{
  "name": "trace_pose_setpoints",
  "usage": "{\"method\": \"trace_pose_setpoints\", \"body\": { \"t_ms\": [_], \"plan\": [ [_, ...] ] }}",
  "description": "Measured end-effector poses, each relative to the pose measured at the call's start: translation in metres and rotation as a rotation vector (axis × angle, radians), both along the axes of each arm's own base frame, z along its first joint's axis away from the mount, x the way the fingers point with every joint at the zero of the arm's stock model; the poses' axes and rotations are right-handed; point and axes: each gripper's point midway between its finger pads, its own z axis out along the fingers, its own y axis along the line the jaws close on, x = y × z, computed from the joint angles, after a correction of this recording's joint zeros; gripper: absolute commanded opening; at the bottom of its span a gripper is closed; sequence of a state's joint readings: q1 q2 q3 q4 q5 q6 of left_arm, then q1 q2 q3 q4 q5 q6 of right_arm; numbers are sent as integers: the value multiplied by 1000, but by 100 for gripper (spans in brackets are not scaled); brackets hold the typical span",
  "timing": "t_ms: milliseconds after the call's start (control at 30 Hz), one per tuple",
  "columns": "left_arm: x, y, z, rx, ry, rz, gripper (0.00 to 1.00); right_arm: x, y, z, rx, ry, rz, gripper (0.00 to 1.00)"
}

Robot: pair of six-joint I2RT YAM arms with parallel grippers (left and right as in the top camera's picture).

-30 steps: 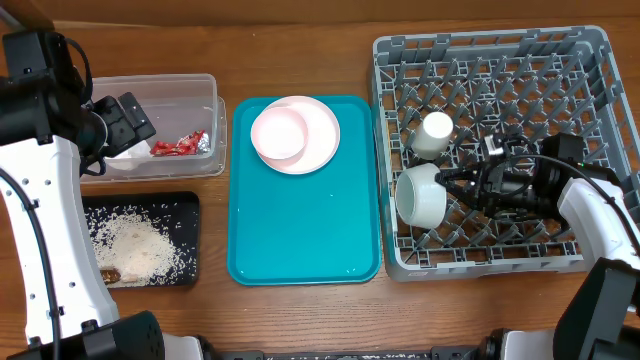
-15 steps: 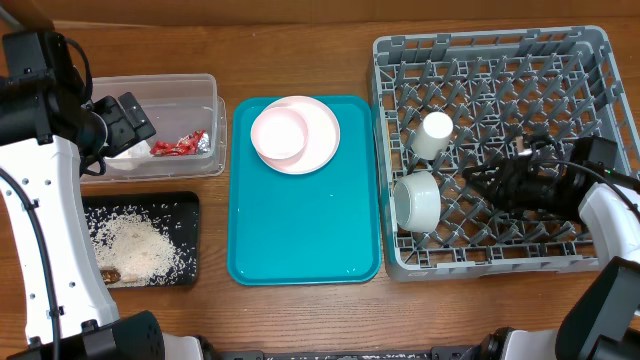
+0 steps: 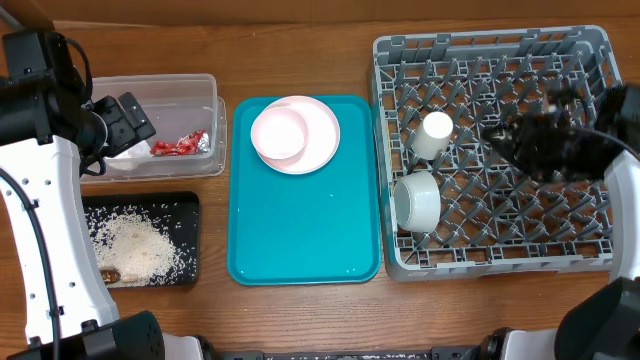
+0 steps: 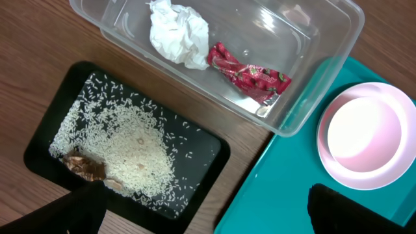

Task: Sort waste into correct bins and load items into the dishwasher
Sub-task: 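Move the right gripper back over the pink plate on the tray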

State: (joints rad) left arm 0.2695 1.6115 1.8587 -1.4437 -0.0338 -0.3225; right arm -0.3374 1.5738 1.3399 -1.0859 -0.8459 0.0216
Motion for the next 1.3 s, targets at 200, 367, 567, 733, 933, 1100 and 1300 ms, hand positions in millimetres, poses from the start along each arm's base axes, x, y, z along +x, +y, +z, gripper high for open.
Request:
{"method": "trace_pose_setpoints", "body": {
  "t_ms": [200,367,567,733,933,1100,1300],
  "plan": [
    [0,0,0,0,0,0,100,14,58,24,-198,-89,167,53],
    [0,0,0,0,0,0,100,8,132,22,-308,-187,356,58],
    [0,0,0,0,0,0,100,-9,218,24,-445,-356,527,65],
    [0,0,0,0,0,0,100,-19,264,30,-519,-484,579,72],
    [0,0,0,0,0,0,100,-13,310,16,-538,-574,609,77],
    [0,0,0,0,0,0,100,9,347,-20,-536,-615,618,78],
    [0,0,0,0,0,0,100,31,375,-74,-551,-644,647,78]
  ]
}}
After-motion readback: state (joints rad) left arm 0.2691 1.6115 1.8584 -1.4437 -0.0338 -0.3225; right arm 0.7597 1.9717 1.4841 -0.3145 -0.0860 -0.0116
